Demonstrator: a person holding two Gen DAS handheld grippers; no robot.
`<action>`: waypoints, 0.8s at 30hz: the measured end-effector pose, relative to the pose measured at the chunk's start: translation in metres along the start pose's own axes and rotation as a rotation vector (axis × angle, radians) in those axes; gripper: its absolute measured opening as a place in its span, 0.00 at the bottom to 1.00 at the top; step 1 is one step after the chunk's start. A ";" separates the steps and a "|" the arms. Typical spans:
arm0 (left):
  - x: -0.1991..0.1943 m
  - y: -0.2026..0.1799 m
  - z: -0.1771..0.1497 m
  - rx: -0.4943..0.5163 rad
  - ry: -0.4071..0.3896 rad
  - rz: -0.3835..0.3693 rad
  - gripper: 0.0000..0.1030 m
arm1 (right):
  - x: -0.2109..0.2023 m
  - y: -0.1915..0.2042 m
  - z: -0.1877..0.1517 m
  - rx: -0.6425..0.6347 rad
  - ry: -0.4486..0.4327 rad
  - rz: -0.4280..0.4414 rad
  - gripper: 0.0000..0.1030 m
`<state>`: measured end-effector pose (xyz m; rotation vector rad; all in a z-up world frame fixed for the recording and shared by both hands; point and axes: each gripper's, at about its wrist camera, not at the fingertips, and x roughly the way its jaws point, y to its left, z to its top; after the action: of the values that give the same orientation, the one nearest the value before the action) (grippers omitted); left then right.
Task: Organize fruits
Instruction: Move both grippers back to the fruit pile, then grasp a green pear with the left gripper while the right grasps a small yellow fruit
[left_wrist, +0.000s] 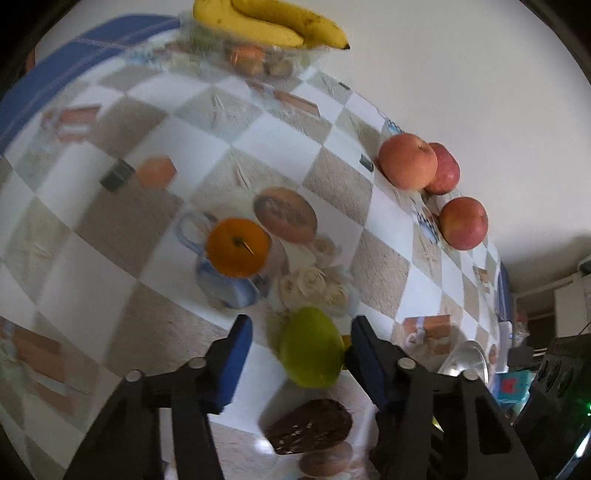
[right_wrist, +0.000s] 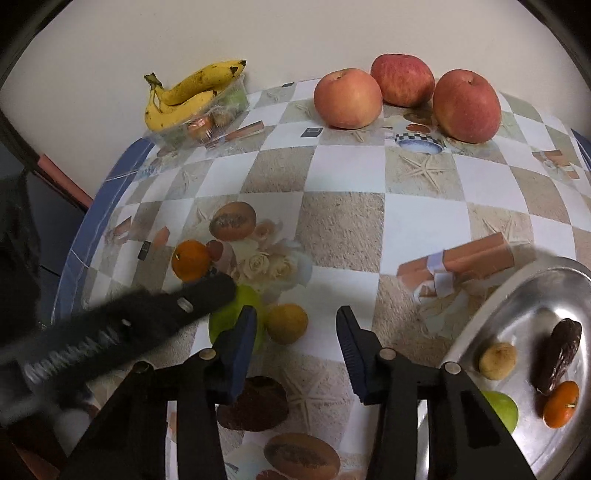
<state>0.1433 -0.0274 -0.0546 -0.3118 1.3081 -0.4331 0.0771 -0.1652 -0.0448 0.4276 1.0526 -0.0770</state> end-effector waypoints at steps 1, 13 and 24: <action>0.001 0.001 0.000 -0.018 0.011 -0.017 0.53 | 0.000 0.001 0.000 -0.010 -0.008 -0.011 0.41; 0.014 0.011 -0.010 -0.172 0.067 -0.130 0.40 | 0.004 -0.011 -0.001 0.053 -0.001 0.015 0.34; 0.002 0.028 -0.004 -0.212 0.033 -0.091 0.40 | 0.017 0.002 -0.005 0.011 0.020 0.025 0.25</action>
<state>0.1433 -0.0036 -0.0705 -0.5446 1.3784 -0.3777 0.0823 -0.1588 -0.0605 0.4522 1.0669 -0.0561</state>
